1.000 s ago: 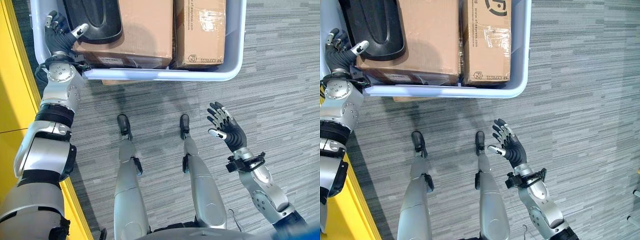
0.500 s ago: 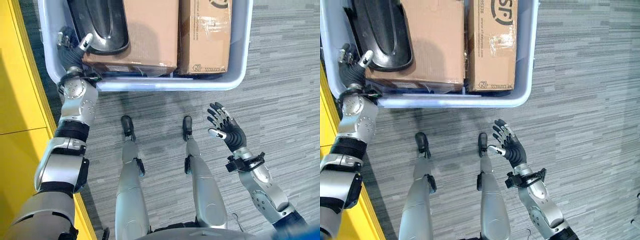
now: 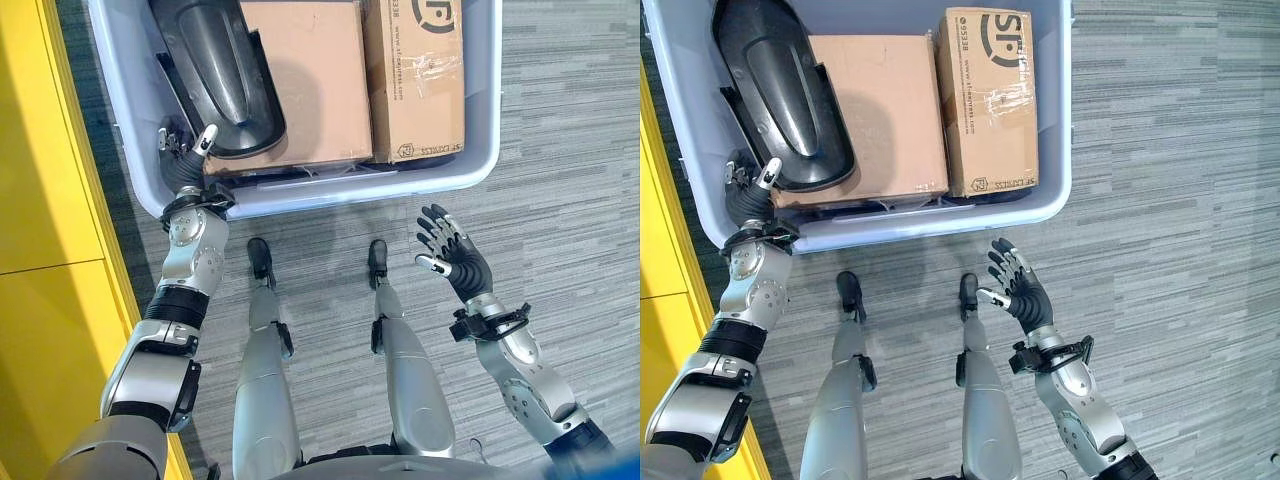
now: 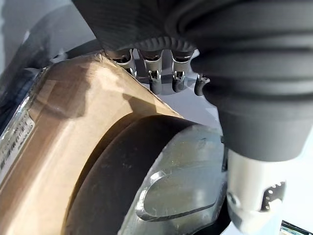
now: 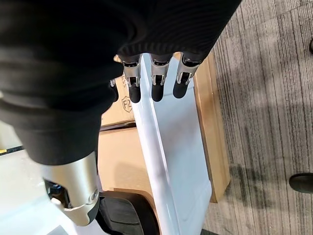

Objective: Move parts from the plastic box to the shelf.

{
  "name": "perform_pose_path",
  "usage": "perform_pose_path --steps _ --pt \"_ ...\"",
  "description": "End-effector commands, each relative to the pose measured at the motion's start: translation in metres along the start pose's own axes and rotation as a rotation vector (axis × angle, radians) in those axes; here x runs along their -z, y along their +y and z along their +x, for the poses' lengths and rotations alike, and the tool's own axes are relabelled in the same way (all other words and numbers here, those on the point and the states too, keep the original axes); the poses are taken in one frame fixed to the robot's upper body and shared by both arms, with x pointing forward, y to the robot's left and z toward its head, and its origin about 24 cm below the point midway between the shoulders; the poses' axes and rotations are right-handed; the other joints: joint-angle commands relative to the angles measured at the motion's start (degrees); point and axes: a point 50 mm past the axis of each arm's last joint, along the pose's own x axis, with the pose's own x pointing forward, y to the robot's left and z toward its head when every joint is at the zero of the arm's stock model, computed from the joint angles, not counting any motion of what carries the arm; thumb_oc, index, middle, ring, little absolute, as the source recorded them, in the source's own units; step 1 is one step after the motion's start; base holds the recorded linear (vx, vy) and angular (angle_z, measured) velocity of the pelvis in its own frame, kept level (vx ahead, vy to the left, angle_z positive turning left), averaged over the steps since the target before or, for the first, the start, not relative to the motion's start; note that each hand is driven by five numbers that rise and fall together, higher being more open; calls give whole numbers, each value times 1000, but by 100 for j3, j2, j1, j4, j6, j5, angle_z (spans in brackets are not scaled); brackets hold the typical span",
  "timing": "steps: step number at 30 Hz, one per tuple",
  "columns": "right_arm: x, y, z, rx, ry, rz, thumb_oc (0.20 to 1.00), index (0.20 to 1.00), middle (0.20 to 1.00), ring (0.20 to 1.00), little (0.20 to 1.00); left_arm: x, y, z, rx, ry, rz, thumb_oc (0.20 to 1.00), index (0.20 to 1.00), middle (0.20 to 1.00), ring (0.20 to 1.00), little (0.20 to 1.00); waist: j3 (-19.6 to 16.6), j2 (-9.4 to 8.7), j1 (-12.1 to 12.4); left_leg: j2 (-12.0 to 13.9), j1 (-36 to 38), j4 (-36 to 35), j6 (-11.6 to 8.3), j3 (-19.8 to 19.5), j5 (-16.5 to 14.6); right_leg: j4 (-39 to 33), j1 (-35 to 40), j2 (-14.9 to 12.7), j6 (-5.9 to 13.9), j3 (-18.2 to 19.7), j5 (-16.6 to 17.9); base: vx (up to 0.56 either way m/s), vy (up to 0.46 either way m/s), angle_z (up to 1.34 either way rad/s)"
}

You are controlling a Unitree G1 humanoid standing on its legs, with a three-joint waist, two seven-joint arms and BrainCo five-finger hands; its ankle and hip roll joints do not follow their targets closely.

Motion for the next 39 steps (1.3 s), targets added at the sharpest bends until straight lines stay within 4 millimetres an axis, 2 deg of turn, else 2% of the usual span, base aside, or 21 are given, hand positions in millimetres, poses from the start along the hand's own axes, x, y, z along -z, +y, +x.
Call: perform_pose_path --steps 1,4,10,12,17,18,21,27,31,32,33,34,35,36,39 --pt "-18 -3 11 4 -95 -43 1000 1000 1000 1000 1000 45 26 -21 -90 169 -6 1000 1000 1000 1000 1000 238 -136 -50 372 370 581 -183 -104 -921 233 912 -459 186 -144 -388 0 0 0" --pt "-19 -3 12 6 -101 -46 1000 1000 1000 1000 1000 41 26 -21 -89 150 -11 1000 1000 1000 1000 1000 238 -117 -32 364 391 593 -177 -100 -928 245 917 -463 182 -147 -397 0 0 0" --pt "-23 -6 11 23 -119 -61 1000 1000 1000 1000 1000 15 25 -27 -41 21 -10 1000 1000 1000 1000 1000 238 -1 46 339 425 594 -164 -115 -925 264 943 -474 160 -149 -428 0 0 0" --pt "-25 -10 10 35 -121 -76 1000 1000 1000 1000 1000 -1 31 -34 -21 -52 3 1000 1000 1000 1000 1000 238 88 123 317 458 588 -154 -122 -935 268 974 -487 149 -155 -457 0 0 0" --pt "-26 -14 8 39 -121 -93 1000 1000 1000 1000 1000 -17 44 -45 -20 -128 40 1000 1000 1000 1000 1000 238 181 214 286 491 618 -141 -113 -957 296 1004 -503 137 -160 -485 0 0 0" --pt "-27 -15 7 36 -125 -99 1000 1000 1000 1000 1000 -25 49 -49 -21 -165 73 1000 1000 1000 1000 1000 237 204 242 276 498 635 -136 -112 -970 305 1012 -510 135 -160 -494 0 0 0" --pt "-28 -15 7 30 -128 -103 1000 1000 1000 1000 1000 -30 59 -54 -48 -193 111 1000 1000 1000 1000 1000 237 237 278 268 517 660 -132 -116 -995 316 1029 -525 125 -161 -505 0 0 0" --pt "-32 -17 6 24 -146 -107 1000 1000 1000 1000 1000 -39 65 -62 -60 -246 171 1000 1000 1000 1000 1000 236 276 324 252 537 679 -114 -122 -1020 324 1052 -531 111 -159 -516 0 -3 -2" --pt "-34 -18 7 26 -158 -112 1000 1000 1000 1000 1000 -50 58 -64 -47 -316 191 1000 1000 1000 1000 1000 236 266 332 251 543 683 -108 -123 -1035 332 1054 -522 97 -148 -526 -19 -3 0" --pt "-35 -17 7 23 -171 -105 1000 1000 1000 1000 1000 -57 51 -66 -26 -363 189 1000 1000 1000 1000 1000 238 261 330 247 449 698 -60 -85 -898 339 963 -517 75 -154 -428 0 0 0" --pt "-36 -17 7 25 -175 -104 1000 1000 1000 1000 1000 -60 48 -67 -13 -379 193 1000 1000 1000 1000 1000 235 257 333 249 531 689 -103 -135 -1034 337 1043 -514 92 -148 -522 -77 -10 0" --pt "-36 -17 7 24 -175 -104 1000 1000 1000 1000 1000 -60 48 -67 -14 -380 193 1000 1000 1000 1000 1000 238 256 330 248 446 705 -58 -90 -902 343 962 -517 72 -153 -429 68 -8 1" --pt "-36 -17 7 27 -178 -103 1000 1000 1000 1000 1000 -65 44 -67 4 -412 206 1000 1000 1000 1000 1000 234 257 332 249 531 693 -102 -140 -1038 342 1044 -513 91 -150 -530 -72 -8 1" --pt "-37 -17 7 24 -182 -102 1000 1000 1000 1000 1000 -70 39 -69 14 -446 216 1000 1000 1000 1000 1000 238 250 328 247 457 707 -56 -98 -913 347 972 -516 70 -155 -440 0 0 0" --pt "-39 -16 6 15 -198 -108 1000 1000 1000 1000 1000 -93 23 -76 66 -591 261 1000 1000 1000 1000 1000 238 241 347 247 497 701 -56 -99 -916 355 1018 -506 71 -161 -453 -25 -7 1"
